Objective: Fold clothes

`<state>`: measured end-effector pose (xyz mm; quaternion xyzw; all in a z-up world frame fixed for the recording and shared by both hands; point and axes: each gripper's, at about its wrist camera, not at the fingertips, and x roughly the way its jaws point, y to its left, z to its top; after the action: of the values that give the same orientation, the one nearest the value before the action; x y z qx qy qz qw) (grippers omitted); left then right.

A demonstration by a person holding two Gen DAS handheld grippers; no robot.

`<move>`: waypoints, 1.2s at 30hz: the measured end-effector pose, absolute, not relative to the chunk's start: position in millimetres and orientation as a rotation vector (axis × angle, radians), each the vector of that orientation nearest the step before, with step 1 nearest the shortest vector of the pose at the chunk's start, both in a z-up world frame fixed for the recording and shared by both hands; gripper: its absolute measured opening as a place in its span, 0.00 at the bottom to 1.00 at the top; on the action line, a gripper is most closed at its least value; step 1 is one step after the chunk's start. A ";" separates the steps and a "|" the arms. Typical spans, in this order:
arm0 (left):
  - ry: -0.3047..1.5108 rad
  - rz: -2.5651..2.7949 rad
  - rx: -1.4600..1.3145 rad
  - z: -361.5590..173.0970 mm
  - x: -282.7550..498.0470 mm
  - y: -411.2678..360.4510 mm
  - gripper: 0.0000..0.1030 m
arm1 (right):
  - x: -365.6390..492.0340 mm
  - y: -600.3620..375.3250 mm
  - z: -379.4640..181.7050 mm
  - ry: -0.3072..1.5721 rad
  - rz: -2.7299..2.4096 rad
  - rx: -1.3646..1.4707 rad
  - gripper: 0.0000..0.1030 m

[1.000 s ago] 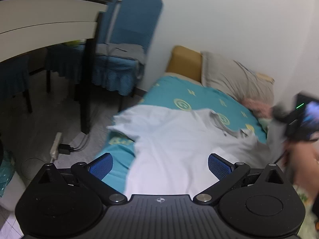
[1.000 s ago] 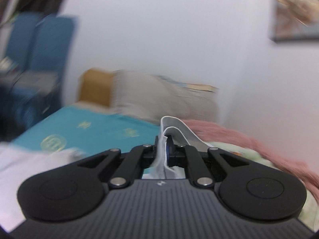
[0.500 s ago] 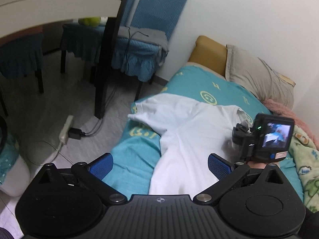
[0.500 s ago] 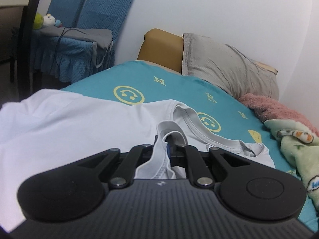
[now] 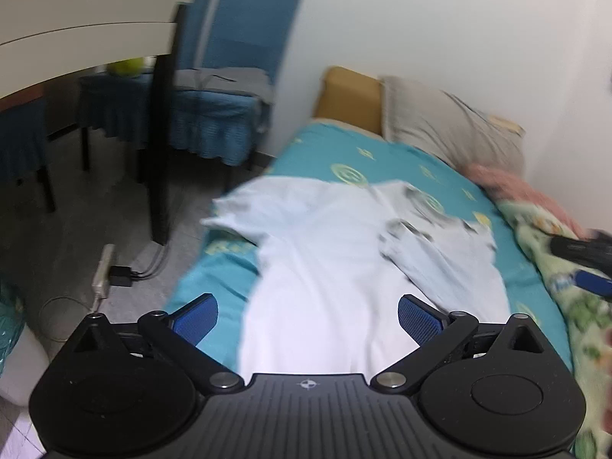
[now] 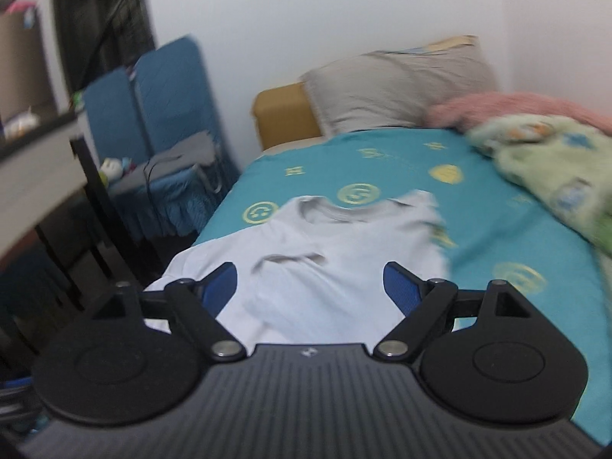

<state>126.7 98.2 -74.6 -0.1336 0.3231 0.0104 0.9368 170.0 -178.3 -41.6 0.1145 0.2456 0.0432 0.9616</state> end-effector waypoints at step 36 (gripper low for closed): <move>1.039 -0.896 -0.471 -190.7 102.3 -123.8 0.54 | 19.3 -316.9 -68.6 0.522 0.080 0.715 0.83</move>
<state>102.3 -123.8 -190.7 -0.2153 0.4753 -0.4096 0.7483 19.3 -316.9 -68.6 0.3457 0.2526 0.0386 0.9029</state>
